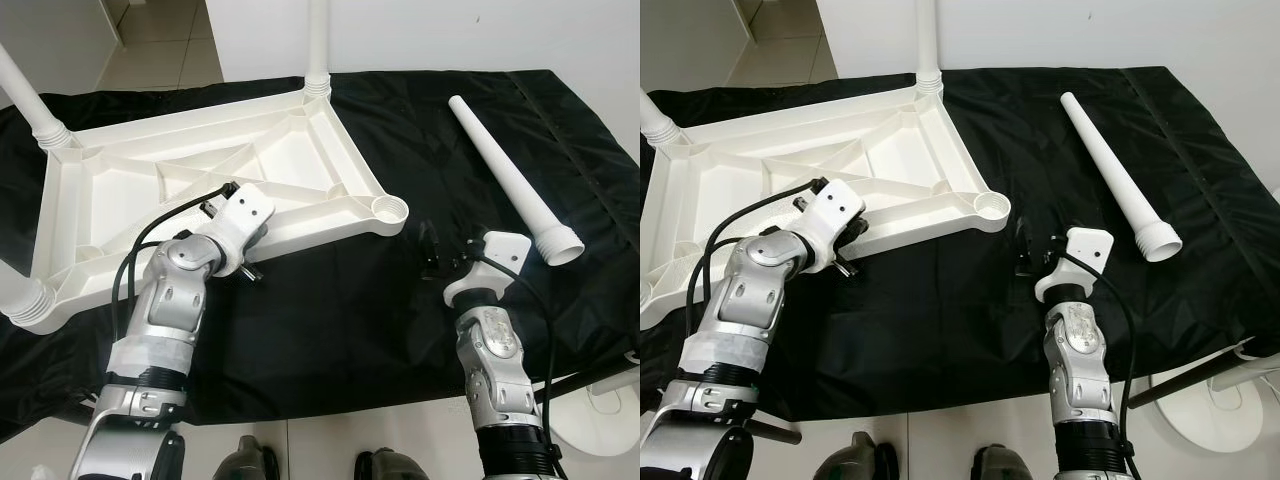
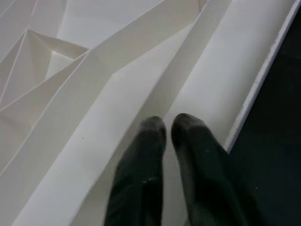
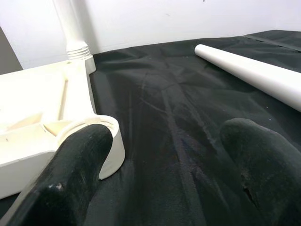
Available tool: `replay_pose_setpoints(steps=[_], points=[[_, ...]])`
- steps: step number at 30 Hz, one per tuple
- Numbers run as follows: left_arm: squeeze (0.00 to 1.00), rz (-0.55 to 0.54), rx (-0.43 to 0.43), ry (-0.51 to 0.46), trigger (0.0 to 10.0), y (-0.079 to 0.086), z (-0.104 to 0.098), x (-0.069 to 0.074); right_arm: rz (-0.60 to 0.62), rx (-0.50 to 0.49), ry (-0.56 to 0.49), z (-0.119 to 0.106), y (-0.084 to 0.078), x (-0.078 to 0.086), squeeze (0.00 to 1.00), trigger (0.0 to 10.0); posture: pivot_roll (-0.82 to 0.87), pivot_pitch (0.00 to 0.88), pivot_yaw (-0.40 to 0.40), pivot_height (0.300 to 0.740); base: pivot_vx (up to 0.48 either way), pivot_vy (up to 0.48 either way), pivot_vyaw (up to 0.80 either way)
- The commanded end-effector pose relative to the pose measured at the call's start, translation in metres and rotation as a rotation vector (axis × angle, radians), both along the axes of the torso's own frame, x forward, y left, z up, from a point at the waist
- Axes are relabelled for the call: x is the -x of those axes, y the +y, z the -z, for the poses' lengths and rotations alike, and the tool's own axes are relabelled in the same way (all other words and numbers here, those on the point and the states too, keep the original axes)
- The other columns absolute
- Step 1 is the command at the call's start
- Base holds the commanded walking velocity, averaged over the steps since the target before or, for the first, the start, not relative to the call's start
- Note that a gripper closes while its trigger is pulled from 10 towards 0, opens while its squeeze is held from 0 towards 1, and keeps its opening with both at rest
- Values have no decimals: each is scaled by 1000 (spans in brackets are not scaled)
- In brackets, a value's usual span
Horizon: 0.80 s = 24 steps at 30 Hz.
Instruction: Building children table
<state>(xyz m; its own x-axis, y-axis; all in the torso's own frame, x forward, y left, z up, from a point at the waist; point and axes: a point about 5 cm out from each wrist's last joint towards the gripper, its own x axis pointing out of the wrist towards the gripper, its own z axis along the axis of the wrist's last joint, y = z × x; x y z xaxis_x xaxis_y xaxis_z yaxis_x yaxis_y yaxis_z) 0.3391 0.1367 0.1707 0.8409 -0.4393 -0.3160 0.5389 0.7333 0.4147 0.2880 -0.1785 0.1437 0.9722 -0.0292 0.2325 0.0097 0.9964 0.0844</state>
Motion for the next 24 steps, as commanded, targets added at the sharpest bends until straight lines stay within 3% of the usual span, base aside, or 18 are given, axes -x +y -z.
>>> replay_pose_setpoints(steps=[1,2,3,4,5,6,11,18,19,20,21,24], points=[[1000,-1,9,-9,10000,2,-2,1,4,-3,5,3,1,0,0,10000,-97,58,73,740,0,0,0],[1000,-1,9,-9,10000,2,-2,1,4,-3,5,3,1,0,0,10000,-97,58,73,740,0,0,0],[812,1,-20,-6,10000,4,0,0,2,-2,5,3,1,0,0,10000,-96,56,71,740,0,0,0],[812,1,-20,-6,10000,4,0,0,2,-2,5,3,1,0,0,10000,-96,56,71,740,0,0,0],[486,-1,-53,-6,10000,6,2,0,0,-2,4,3,2,0,0,10000,-96,56,71,740,0,0,0],[0,-6,-96,-6,10000,9,5,-1,-3,-1,3,3,2,-1,0,10000,-96,55,70,740,0,0,0],[0,-13,-169,9,10000,20,12,0,-5,1,2,3,2,-1,0,10000,-96,55,70,740,0,0,0],[0,-63,-31,30,10000,34,3,-5,-8,3,5,3,2,0,0,10000,-99,53,69,740,0,0,0],[188,-39,43,39,10000,36,-3,-3,-11,3,7,4,3,1,0,10000,-96,51,65,740,0,0,0],[188,-16,93,44,10000,37,-7,-2,-14,3,8,4,4,1,0,10000,-96,51,65,740,0,0,0],[1000,13,145,51,10000,37,-11,1,-17,5,8,4,4,1,0,10000,-96,48,65,740,0,0,0],[1000,31,176,55,10000,37,-13,3,-20,6,8,4,5,0,0,10000,-96,48,65,740,0,0,0]])
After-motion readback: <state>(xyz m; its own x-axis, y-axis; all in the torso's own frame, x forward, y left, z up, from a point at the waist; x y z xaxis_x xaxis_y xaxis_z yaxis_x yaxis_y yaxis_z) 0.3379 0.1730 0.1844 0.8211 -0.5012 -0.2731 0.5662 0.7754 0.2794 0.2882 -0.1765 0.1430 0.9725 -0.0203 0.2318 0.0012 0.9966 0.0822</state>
